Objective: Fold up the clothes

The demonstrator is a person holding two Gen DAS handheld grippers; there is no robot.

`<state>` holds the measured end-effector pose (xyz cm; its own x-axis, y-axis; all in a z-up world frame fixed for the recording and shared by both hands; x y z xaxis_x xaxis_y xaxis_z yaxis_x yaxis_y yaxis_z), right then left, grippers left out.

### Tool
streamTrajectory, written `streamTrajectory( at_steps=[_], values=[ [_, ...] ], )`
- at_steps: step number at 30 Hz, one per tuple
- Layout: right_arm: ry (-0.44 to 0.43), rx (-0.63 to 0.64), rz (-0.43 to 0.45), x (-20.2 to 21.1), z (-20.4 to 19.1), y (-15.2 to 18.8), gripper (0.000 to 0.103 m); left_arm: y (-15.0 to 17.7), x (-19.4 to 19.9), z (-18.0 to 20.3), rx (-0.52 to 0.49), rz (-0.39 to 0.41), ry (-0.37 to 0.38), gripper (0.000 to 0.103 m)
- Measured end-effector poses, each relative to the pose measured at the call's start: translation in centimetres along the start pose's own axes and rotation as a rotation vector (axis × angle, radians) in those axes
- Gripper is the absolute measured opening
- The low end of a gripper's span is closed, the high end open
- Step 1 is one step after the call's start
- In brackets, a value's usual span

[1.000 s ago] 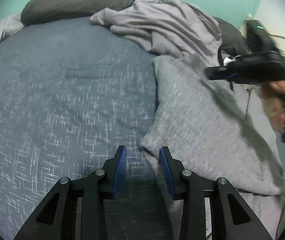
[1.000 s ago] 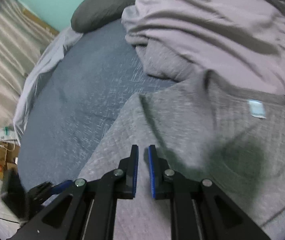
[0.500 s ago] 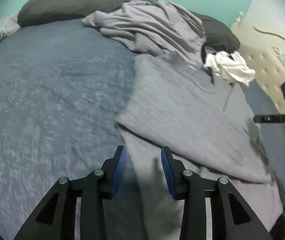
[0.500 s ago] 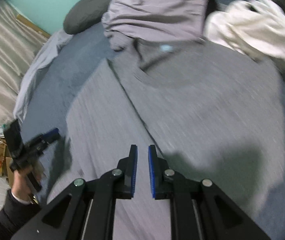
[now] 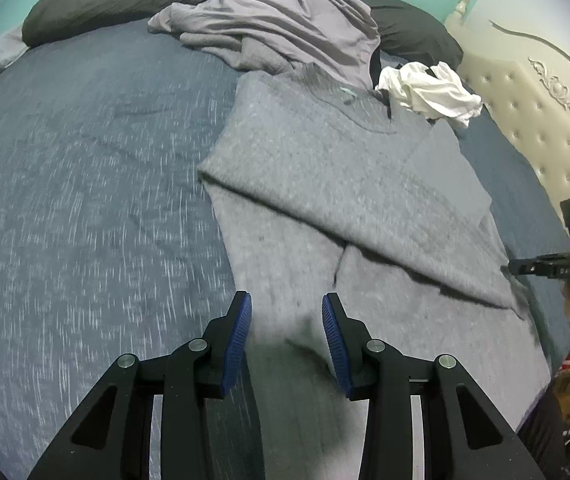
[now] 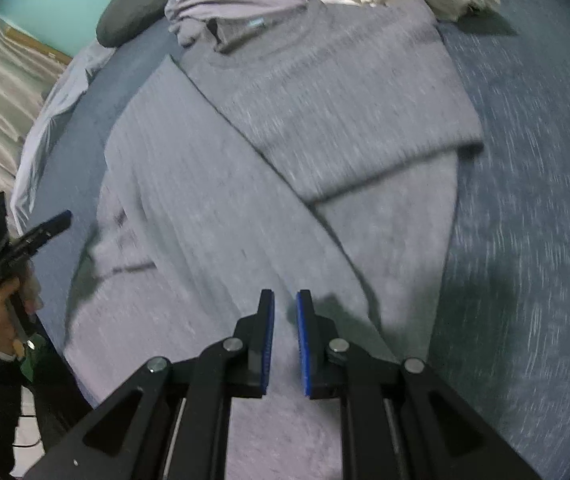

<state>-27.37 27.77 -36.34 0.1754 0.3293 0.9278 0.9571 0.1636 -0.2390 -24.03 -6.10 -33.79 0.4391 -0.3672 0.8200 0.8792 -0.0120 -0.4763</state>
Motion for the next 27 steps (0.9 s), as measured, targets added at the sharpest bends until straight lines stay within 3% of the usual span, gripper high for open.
streamTrajectory(
  at_steps=[5, 10, 13, 27],
  values=[
    [0.032, -0.009, -0.038, -1.3, 0.8, 2.4, 0.011, 2.1, 0.4, 0.2, 0.008, -0.044, 0.001, 0.04],
    [0.016, -0.041, -0.011, -0.1, 0.9, 3.4, 0.012, 4.2, 1.4, -0.5, 0.038, -0.092, 0.004, 0.04],
    [0.013, -0.044, -0.001, 1.4, 0.9, 4.3, 0.028, 5.5, 2.1, -1.0, 0.055, -0.118, -0.001, 0.043],
    [0.028, -0.102, -0.043, 4.4, 3.0, 11.1, 0.028, 11.7, 4.5, -0.8, 0.054, -0.21, 0.015, 0.047]
  ],
)
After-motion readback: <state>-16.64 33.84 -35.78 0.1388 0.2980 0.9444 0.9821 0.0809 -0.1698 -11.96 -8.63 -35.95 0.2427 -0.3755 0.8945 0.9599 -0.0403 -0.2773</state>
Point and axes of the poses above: each gripper's, at about its wrist camera, not at the fingertips, and x roughly against the way its jaws point, z to its right, y to its underside, the point moved 9 cm from there along -x, roughly the way its jaws point, and after that the axes turned 5 degrees about y, right-handed, at the moved point
